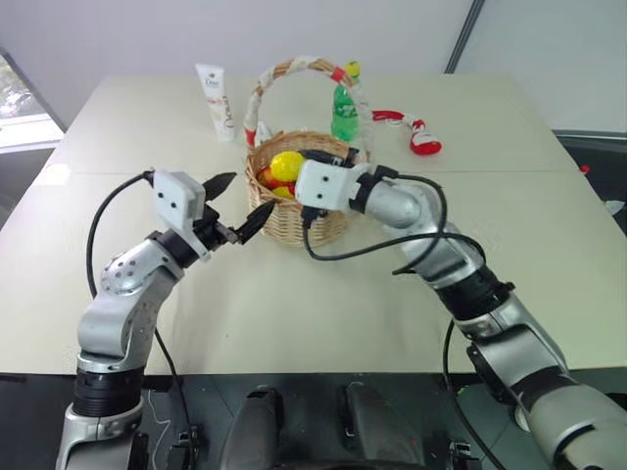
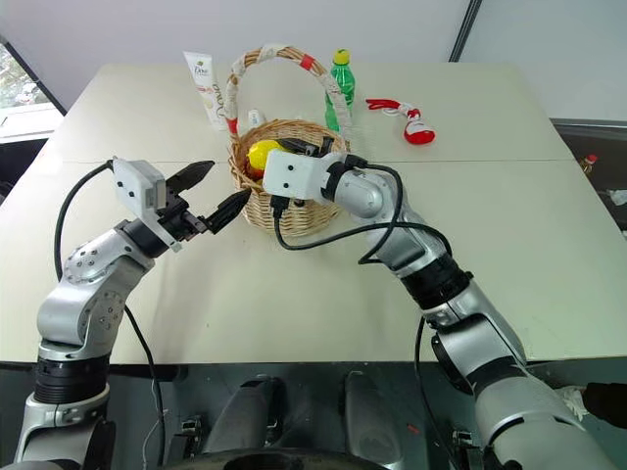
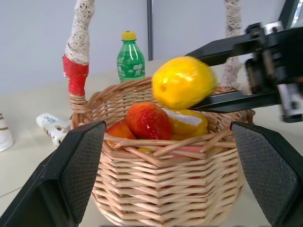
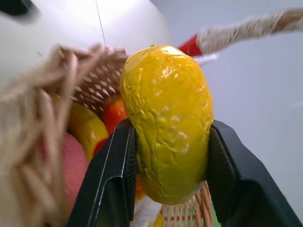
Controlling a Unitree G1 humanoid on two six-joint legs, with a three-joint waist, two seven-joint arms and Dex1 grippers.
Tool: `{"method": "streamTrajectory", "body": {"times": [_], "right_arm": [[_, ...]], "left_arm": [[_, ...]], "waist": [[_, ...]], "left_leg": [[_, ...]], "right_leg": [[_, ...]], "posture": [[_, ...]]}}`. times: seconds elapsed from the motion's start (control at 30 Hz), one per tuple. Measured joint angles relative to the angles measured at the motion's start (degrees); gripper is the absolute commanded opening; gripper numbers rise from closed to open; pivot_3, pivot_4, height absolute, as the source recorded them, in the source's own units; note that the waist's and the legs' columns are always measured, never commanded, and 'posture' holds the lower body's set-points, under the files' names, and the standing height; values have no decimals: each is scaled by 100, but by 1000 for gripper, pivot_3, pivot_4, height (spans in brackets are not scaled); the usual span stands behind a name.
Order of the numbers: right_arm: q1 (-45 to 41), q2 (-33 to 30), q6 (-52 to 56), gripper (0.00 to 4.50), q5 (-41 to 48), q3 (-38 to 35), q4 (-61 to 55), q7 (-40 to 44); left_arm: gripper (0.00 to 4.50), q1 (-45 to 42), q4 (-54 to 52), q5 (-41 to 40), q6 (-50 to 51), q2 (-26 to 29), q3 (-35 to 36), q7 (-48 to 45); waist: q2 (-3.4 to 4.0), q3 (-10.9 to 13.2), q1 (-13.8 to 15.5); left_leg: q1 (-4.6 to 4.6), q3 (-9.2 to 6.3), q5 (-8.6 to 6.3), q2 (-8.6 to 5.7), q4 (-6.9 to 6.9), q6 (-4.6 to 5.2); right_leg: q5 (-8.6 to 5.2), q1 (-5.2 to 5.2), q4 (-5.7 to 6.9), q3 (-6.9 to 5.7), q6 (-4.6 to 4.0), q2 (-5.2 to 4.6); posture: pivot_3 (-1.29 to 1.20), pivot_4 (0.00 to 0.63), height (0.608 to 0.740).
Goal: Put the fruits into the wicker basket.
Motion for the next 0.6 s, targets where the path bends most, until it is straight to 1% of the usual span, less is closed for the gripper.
{"method": "streamTrajectory", "body": {"times": [0.03, 0.1, 0.17, 0.3, 0.4, 0.47, 0.53, 0.6], "right_arm": [[1, 38, -22, 3418, 9, -37, 11, -19], [12, 145, -49, 4387, 101, -150, -71, -20], [134, 204, 32, 4387, 522, -411, -426, 192], [622, 185, 476, 4387, 1743, -863, -1776, 971], [1151, -21, 1467, 4387, 2822, -1357, -2850, 1391], [1454, -130, 2129, 4387, 3318, -1657, -3274, 1416], [1670, -164, 2590, 4387, 3452, -1874, -3400, 1214], [1784, -29, 2944, 4387, 3461, -2081, -3311, 779]], "left_arm": [[4500, 9, -44, 2, -1, -27, -1, 39], [4500, 9, -81, 3, -1, -55, -15, 89], [4500, 6, -97, 3, -1, -69, -24, 106], [4500, -24, -81, 3, -2, -74, -47, 105], [4500, -64, -41, 0, -2, -77, -86, 45], [4500, -115, 13, -1, -2, -89, -141, 6], [4500, -186, 39, -2, -2, -112, -195, -42], [4500, -238, 47, -8, -3, -167, -244, -72]], "waist": [[0, 0, -4], [0, 0, -26], [0, 0, -24], [0, 0, -13], [0, 0, 11], [0, 0, 11], [0, 0, -19], [0, 0, -45]], "left_leg": [[0, 0, 0, 1, 0, 0], [0, 1, 0, 3, 0, 1], [1, -1, 0, 6, -1, 1], [1, -2, -2, 9, -2, 4], [1, -4, -3, 8, 0, 5], [2, -4, -3, 7, 0, 6], [5, 0, -3, 7, 0, 6], [8, 3, -3, 7, 0, 5]], "right_leg": [[0, 0, 0, 0, 0, 1], [0, -1, 1, 1, 0, 3], [0, -1, 3, 0, 0, 7], [0, -1, 3, 0, 0, 4], [0, 6, 1, -2, 0, 1], [0, 7, 1, -2, 1, 0], [0, 6, 2, 0, 0, 5], [0, 6, 3, 2, 0, 14]], "posture": [[0, 150, 740], [0, 150, 740], [0, 150, 740], [0, 150, 740], [0, 150, 740], [0, 150, 740], [0, 150, 740], [0, 150, 740]]}}
